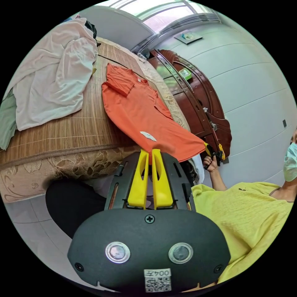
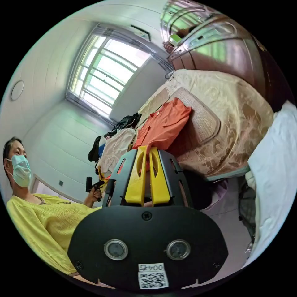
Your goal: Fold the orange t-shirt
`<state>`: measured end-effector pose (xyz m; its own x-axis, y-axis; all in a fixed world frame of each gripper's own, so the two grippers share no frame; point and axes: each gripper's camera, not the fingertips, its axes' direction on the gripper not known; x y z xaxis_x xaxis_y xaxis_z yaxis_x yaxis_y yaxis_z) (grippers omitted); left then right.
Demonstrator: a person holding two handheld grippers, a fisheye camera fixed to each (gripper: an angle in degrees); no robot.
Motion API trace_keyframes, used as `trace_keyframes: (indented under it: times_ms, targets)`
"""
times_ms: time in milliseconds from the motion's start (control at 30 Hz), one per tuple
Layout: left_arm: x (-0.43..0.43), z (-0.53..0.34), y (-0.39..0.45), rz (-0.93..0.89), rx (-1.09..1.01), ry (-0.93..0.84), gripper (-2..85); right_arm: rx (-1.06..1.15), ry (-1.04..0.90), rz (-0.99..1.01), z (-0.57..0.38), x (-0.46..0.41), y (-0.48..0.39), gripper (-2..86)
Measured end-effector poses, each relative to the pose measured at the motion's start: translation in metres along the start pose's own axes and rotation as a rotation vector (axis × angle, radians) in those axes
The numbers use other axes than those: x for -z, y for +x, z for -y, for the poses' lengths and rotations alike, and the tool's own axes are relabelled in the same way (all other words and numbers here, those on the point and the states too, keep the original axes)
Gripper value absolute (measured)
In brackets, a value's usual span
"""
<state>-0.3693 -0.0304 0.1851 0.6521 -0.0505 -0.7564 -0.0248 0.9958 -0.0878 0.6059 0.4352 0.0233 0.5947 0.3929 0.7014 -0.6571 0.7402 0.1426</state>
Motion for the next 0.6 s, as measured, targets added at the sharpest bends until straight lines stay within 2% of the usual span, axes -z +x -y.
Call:
trace_keyframes:
  times_ms: [167, 367, 600]
  targets:
    - [0.035, -0.025, 0.003, -0.012, -0.004, -0.042, 2.6, 0.06, -0.033, -0.053, -0.012, 0.024, -0.048, 0.1]
    - [0.05, -0.049, 0.002, -0.017, 0.057, -0.121, 2.7, -0.042, -0.058, -0.08, -0.048, 0.042, -0.066, -0.1]
    - [0.06, 0.001, -0.005, -0.141, 0.103, -0.001, 2.8, -0.136, 0.027, -0.021, -0.001, 0.018, -0.07, -0.3]
